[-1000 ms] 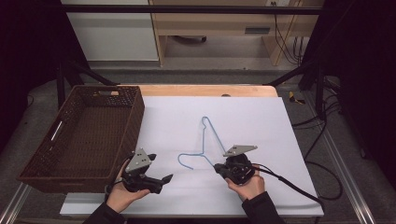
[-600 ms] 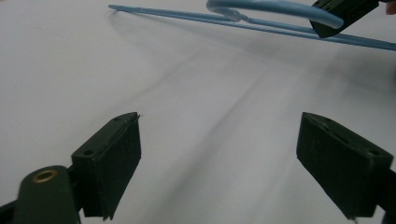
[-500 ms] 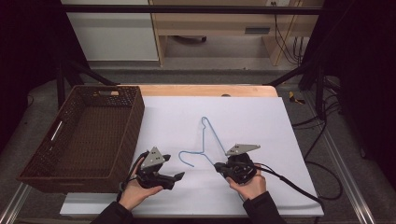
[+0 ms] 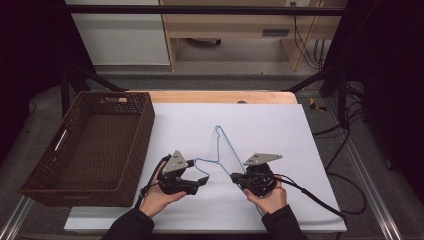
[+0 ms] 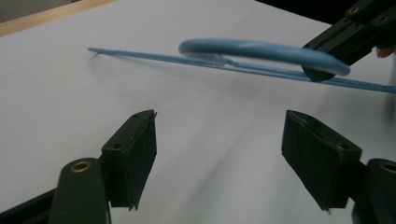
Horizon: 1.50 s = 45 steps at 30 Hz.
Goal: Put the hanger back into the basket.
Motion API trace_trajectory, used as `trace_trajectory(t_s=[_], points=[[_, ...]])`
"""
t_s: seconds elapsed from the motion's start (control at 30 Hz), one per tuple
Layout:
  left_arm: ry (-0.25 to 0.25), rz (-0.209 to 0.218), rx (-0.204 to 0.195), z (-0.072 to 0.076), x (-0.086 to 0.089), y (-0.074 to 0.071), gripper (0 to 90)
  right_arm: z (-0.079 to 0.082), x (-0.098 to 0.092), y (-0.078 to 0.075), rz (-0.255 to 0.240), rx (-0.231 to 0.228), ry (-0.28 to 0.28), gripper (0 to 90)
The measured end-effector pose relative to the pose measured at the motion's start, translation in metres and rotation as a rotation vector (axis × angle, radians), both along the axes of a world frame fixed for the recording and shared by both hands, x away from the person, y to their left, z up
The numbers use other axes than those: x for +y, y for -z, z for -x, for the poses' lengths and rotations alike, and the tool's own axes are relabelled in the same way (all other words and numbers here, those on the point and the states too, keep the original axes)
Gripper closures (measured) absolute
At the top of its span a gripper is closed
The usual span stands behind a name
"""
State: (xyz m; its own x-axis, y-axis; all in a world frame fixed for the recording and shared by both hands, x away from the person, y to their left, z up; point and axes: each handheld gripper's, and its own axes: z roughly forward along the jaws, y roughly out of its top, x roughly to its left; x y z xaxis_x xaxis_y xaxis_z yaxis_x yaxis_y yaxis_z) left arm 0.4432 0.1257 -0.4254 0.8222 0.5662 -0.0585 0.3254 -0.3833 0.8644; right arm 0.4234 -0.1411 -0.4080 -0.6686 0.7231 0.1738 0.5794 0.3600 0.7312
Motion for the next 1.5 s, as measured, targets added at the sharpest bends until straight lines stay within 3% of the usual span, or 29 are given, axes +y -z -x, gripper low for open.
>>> trace_trajectory(t_s=[0.53,0.73,0.87,1.5], points=[[0.025,0.072,-0.015,-0.011,-0.013,-0.005,49.9,0.0,0.0,0.0,-0.001,0.001,-0.004,87.6],[0.028,0.093,0.008,-0.014,-0.014,-0.002,61.1,0.0,0.001,0.001,-0.001,0.01,-0.007,87.6],[0.025,0.09,0.002,-0.014,-0.014,-0.002,67.9,0.0,0.002,0.003,0.005,0.008,-0.011,87.5],[0.027,0.097,-0.003,-0.012,-0.011,-0.003,83.2,0.0,0.007,0.011,0.025,0.043,-0.026,87.6]])
